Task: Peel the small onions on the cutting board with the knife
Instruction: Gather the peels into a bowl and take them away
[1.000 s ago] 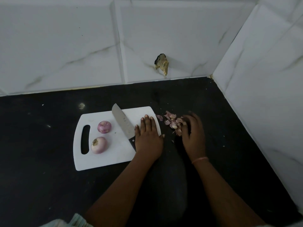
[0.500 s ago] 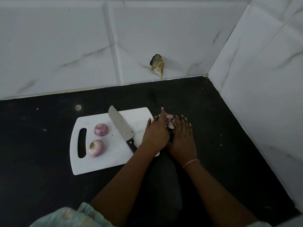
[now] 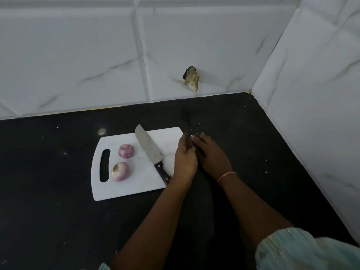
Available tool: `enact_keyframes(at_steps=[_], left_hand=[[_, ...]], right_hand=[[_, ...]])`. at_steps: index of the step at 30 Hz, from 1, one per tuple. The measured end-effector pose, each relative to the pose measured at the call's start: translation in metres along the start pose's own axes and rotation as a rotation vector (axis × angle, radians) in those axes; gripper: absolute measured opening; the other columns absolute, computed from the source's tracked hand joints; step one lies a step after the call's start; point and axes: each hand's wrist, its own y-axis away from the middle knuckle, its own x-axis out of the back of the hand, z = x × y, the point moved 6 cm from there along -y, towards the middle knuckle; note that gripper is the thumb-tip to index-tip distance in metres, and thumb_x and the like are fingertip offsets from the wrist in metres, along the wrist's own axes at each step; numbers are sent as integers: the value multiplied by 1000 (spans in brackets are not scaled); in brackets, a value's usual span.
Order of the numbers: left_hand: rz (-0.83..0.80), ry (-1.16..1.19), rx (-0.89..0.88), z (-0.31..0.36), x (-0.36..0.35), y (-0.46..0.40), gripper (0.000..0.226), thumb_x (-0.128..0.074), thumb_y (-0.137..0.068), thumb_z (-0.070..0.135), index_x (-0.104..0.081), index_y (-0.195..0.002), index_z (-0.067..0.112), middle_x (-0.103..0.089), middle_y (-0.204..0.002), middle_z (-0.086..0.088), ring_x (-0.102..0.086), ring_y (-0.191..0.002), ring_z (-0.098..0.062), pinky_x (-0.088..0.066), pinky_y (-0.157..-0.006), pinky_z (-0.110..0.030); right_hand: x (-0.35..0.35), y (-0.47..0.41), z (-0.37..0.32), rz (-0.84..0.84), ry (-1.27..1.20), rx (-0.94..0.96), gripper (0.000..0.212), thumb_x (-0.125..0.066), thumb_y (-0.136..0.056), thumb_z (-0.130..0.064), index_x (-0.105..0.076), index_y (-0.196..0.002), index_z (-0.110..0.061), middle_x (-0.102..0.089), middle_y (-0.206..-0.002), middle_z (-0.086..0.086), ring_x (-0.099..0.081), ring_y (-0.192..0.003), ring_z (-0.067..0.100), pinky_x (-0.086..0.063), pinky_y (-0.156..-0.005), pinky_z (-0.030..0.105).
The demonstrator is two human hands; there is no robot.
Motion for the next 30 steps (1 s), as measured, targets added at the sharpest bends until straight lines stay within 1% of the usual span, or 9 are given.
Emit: enact_keyframes(at_steps=[3, 6, 9, 12, 15, 18, 20, 24, 30], left_hand=[[-38, -58, -8, -4, -10, 7, 54, -37, -101, -2, -40, -150, 20, -44, -154, 1, -42, -140, -14, -32, -119, -31], [-53, -99, -65, -12, -26, 20, 50, -38, -104, 4, -39, -150, 23, -41, -155, 6, -38, -141, -11, -29, -117, -25], [-18, -73, -135, -26, -39, 36, 47, -39, -106, 9, -37, -151, 20, -34, -149, 18, -33, -137, 1, -25, -113, -17], [24, -85, -292, -39, -41, 47, 44, -40, -107, 13, -39, -151, 14, -38, -148, 17, -35, -137, 9, -28, -116, -18], [33, -98, -374, -46, -43, 51, 45, -39, -106, 18, -40, -150, 11, -43, -151, 9, -37, -140, 3, -30, -116, -19], [15, -91, -410, -44, -46, 52, 47, -38, -105, 20, -40, -150, 10, -43, -154, 3, -37, -142, -1, -31, -116, -21], [3, -101, -420, -45, -46, 54, 47, -38, -105, 20, -40, -151, 10, -43, -155, 2, -36, -143, -1, -30, -116, -19], [2, -28, -341, -49, -42, 56, 43, -38, -108, 16, -41, -150, 13, -43, -154, 7, -36, -141, 3, -30, -115, -17], [-63, 391, -3, -75, -45, 82, 40, -38, -107, 8, -45, -145, 15, -48, -149, 4, -45, -137, -7, -37, -110, -18]], right_hand=[[3, 11, 4, 34, -35, -51, 33, -57, -95, -14, -62, -128, -12, -55, -139, 7, -48, -130, 21, -39, -108, 33], [0, 25, 4, 22, 65, -9, 37, -60, -92, -19, -58, -130, -19, -54, -135, -2, -48, -127, 12, -33, -105, 17], [12, 36, 1, 121, 29, 2, 34, -60, -91, -15, -61, -125, -10, -62, -126, 6, -55, -121, 18, -36, -111, 30], [13, 45, 5, 170, 32, -66, 38, -43, -92, -24, -65, -117, -5, -66, -119, 13, -60, -117, 27, -38, -111, 43], [14, 53, 1, 145, 7, -124, 42, -39, -97, -17, -55, -131, 2, -55, -135, 20, -50, -130, 34, -33, -115, 43], [13, 66, -5, 20, 42, -97, 47, -42, -103, -11, -32, -148, -1, -32, -155, 15, -26, -146, 26, -13, -121, 29], [20, 80, -5, 63, 23, -94, 45, -51, -99, -11, -44, -143, -3, -45, -148, 15, -39, -140, 25, -20, -115, 26], [29, 104, -10, 187, 63, -39, 30, -69, -85, -11, -70, -115, -10, -69, -117, 9, -66, -107, 22, -48, -93, 28], [33, 133, -4, 422, -176, -196, 23, -67, -85, -3, -74, -105, -14, -72, -104, -1, -67, -97, 8, -55, -88, 28]])
